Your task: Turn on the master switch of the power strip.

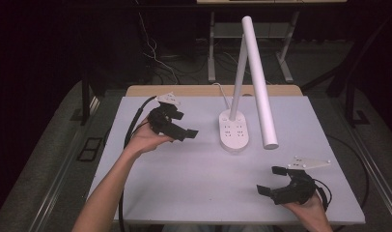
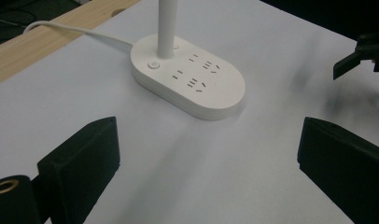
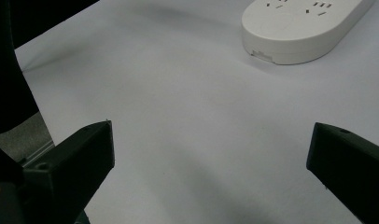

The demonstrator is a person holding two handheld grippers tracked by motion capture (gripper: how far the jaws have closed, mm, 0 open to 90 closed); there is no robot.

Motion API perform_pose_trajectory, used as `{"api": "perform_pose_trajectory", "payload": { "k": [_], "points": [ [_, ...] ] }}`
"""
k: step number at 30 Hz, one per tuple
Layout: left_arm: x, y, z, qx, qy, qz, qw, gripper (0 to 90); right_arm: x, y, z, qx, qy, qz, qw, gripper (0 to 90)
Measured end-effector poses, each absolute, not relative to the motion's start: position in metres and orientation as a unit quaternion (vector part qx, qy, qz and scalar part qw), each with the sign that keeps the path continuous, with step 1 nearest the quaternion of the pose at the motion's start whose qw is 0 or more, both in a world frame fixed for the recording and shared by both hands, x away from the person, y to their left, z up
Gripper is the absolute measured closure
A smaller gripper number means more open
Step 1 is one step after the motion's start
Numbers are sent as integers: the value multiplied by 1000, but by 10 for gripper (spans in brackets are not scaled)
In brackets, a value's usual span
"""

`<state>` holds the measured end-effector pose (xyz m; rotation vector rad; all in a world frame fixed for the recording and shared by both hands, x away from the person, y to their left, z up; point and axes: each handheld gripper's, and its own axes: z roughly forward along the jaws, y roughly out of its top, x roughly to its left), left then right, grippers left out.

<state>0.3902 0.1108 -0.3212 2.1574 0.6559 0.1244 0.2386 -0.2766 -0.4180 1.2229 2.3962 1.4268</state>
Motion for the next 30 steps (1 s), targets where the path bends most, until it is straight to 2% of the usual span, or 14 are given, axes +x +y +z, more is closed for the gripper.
{"api": "perform_pose_trajectory", "payload": {
  "k": [30],
  "points": [
    [439, 79, -310, 866, 269, 61, 418, 59, 238, -279, -418, 401, 785, 470, 46, 4]
  ]
}}
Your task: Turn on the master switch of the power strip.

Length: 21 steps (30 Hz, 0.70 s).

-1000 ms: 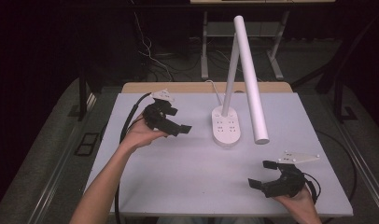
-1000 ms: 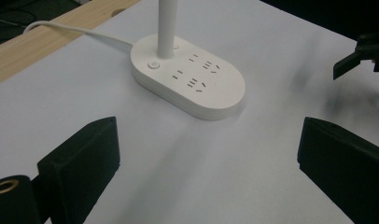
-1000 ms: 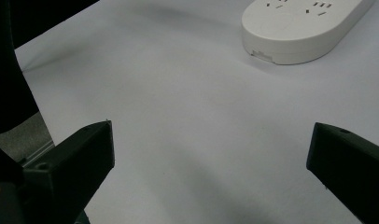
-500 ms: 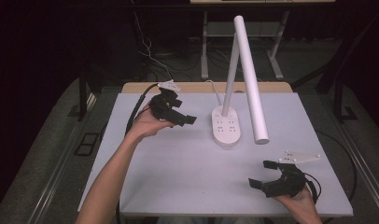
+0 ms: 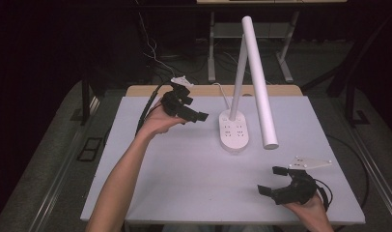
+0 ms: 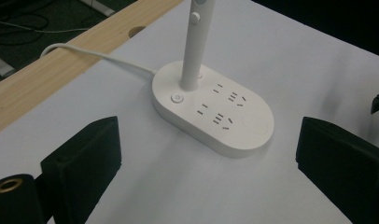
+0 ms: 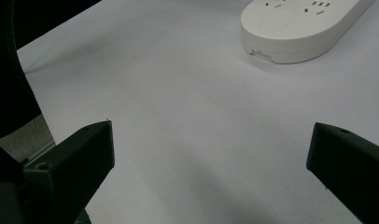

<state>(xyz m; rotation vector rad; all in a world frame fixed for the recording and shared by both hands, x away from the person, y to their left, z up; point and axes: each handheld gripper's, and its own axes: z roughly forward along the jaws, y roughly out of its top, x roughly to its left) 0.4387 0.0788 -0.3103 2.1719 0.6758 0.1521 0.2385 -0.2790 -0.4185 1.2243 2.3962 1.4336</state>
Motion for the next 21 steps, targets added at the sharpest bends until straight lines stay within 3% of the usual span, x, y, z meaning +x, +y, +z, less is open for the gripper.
{"api": "perform_pose_trajectory", "payload": {
  "k": [21],
  "points": [
    [470, 57, -317, 849, 300, 65, 430, 118, 239, -280, -419, 401, 786, 469, 45, 4]
  ]
}}
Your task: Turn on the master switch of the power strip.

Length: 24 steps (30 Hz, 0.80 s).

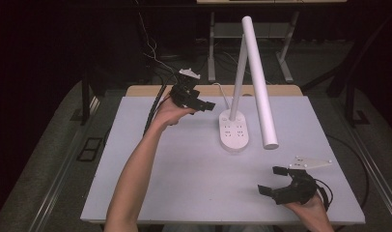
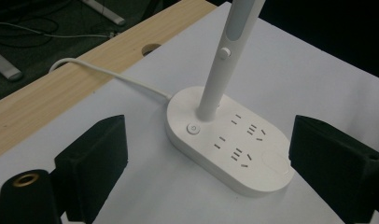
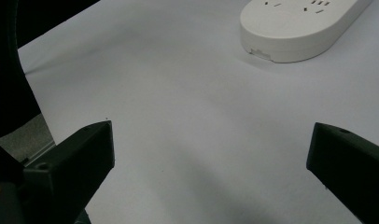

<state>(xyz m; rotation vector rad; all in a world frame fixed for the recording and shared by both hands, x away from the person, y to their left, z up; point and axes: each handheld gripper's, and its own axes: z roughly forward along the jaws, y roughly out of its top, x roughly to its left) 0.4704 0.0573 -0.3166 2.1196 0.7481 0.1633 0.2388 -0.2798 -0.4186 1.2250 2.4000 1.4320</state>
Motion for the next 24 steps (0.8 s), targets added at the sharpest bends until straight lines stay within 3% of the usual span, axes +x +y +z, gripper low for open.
{"api": "perform_pose_trajectory", "payload": {
  "k": [9, 24],
  "points": [
    [479, 43, -329, 851, 318, 52, 416, 158, 239, -279, -419, 400, 786, 469, 43, 4],
    [496, 35, -348, 815, 359, 55, 451, 359, 240, -282, -419, 405, 784, 469, 45, 4]
  ]
}}
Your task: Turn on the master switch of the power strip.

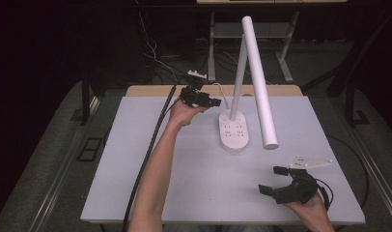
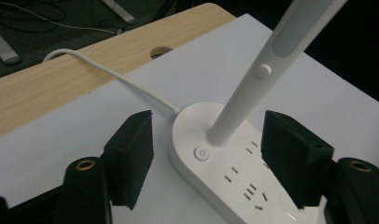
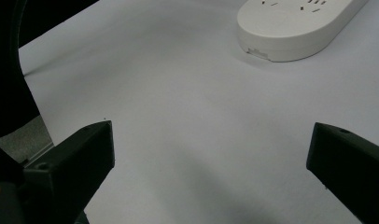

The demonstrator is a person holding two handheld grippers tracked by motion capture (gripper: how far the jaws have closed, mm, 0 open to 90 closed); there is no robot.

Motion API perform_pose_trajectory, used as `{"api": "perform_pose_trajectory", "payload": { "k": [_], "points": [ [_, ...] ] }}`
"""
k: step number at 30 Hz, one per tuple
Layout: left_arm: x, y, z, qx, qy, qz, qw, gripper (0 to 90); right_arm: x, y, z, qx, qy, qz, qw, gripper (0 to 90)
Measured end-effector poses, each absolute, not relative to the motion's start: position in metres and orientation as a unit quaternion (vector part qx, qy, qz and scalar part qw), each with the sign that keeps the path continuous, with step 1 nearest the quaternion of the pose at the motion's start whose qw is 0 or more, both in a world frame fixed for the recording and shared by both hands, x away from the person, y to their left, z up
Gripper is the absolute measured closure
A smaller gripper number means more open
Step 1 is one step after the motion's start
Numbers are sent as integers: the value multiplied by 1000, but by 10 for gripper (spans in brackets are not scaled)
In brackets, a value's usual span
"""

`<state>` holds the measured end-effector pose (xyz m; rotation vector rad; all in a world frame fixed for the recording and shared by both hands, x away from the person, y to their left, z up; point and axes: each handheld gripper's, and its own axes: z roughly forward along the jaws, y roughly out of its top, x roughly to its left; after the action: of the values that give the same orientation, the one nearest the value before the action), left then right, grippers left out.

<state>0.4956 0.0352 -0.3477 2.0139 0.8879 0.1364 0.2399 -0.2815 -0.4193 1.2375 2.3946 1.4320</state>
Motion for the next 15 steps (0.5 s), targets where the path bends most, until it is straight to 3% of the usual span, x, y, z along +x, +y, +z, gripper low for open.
{"api": "perform_pose_trajectory", "payload": {
  "k": [15],
  "points": [
    [501, 20, -363, 777, 398, 39, 486, 692, 241, -281, -420, 403, 784, 470, 46, 4]
  ]
}}
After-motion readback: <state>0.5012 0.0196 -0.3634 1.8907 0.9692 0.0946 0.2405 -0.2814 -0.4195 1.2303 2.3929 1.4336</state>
